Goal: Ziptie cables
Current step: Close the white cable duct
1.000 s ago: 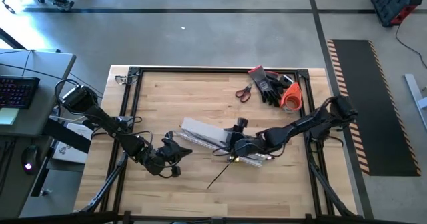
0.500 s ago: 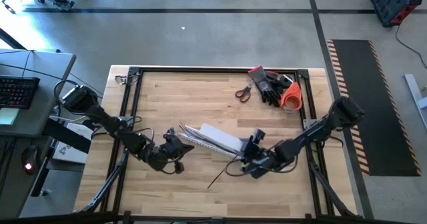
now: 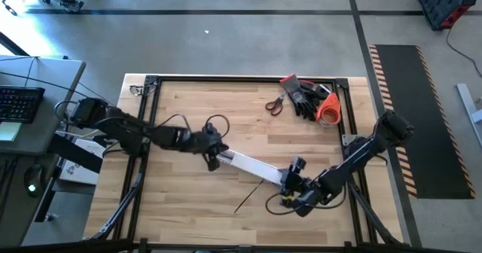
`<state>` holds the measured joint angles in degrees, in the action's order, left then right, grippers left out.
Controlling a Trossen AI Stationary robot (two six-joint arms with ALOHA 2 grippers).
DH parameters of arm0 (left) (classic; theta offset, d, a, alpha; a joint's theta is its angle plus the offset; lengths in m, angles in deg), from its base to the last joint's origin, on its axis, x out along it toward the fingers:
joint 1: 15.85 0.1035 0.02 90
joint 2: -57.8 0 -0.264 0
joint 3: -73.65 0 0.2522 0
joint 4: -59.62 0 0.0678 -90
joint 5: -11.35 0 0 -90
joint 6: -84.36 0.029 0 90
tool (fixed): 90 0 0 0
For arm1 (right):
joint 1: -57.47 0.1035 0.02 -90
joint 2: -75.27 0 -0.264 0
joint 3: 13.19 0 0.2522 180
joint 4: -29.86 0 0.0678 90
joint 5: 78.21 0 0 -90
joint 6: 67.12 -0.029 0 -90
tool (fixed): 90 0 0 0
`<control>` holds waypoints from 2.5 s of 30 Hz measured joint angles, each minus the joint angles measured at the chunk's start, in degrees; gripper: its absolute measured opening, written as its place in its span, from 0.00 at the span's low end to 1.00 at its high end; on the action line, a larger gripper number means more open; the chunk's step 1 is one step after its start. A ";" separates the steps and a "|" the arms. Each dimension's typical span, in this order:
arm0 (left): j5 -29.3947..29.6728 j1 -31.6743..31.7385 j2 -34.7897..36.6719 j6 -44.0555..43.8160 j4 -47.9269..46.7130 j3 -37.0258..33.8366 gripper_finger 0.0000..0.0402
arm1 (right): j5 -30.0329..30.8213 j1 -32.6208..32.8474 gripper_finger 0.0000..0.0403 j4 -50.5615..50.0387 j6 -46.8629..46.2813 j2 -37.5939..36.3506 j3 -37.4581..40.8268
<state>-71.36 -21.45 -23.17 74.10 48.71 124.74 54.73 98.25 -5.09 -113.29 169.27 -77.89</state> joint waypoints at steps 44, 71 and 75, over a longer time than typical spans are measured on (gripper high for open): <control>-7.67 0.99 2.78 -13.47 -9.34 1.17 0.35 | -15.59 -11.29 0.52 8.17 30.64 -8.20 -0.09; 18.04 -17.73 6.01 -21.90 -4.62 -1.17 0.01 | -47.70 -36.02 0.52 22.19 57.72 1.01 -0.07; 18.30 -17.64 3.36 -22.56 -3.64 -1.17 0.02 | -47.80 -36.67 0.52 22.64 58.70 2.16 -0.07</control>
<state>-53.06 -39.10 -19.81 51.53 45.07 123.57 6.93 61.57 17.55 -54.59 171.43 -77.96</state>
